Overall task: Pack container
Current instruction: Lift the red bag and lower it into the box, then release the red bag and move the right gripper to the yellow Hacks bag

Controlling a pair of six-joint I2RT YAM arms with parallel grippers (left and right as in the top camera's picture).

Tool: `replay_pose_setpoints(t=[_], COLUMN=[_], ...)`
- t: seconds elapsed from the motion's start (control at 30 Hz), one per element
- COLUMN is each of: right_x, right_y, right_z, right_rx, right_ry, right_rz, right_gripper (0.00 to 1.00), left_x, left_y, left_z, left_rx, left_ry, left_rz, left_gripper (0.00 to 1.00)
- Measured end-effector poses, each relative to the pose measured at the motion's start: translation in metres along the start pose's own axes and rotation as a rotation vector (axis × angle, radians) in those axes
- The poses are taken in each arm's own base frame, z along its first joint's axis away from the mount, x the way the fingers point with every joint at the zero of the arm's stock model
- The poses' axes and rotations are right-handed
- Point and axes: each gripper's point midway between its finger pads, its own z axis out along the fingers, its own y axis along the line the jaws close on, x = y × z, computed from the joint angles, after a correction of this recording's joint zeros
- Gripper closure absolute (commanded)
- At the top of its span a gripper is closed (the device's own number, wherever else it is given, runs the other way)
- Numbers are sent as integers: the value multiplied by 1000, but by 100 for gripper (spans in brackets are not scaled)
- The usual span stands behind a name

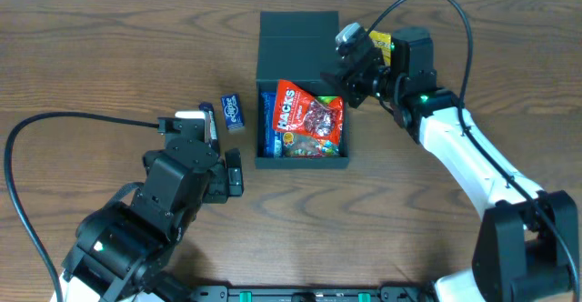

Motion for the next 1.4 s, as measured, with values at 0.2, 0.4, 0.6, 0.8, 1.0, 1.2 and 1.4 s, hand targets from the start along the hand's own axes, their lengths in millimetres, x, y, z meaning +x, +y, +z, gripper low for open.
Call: replay_pose_setpoints(t=[0.2, 0.4, 0.6, 0.8, 1.0, 1.2, 1.4], right_x=[10, 21, 41, 97, 134, 137, 132], right_y=[-63, -95, -116, -136, -153, -157, -160], right_z=[-17, -27, -11, 23, 44, 46, 45], right_rx=[319, 512, 584, 619, 659, 672, 677], right_ry=[20, 8, -6, 95, 168, 169, 152], right_rz=[223, 377, 476, 562, 588, 596, 602], right_gripper=[21, 19, 18, 18, 21, 61, 99], left_x=[0, 0, 0, 0, 0, 0, 0], left_y=[0, 0, 0, 0, 0, 0, 0], left_z=[0, 0, 0, 0, 0, 0, 0], left_rx=[0, 0, 0, 0, 0, 0, 0], left_ry=[0, 0, -1, 0, 0, 0, 0], left_rz=[0, 0, 0, 0, 0, 0, 0], left_gripper=[5, 5, 5, 5, 5, 5, 5])
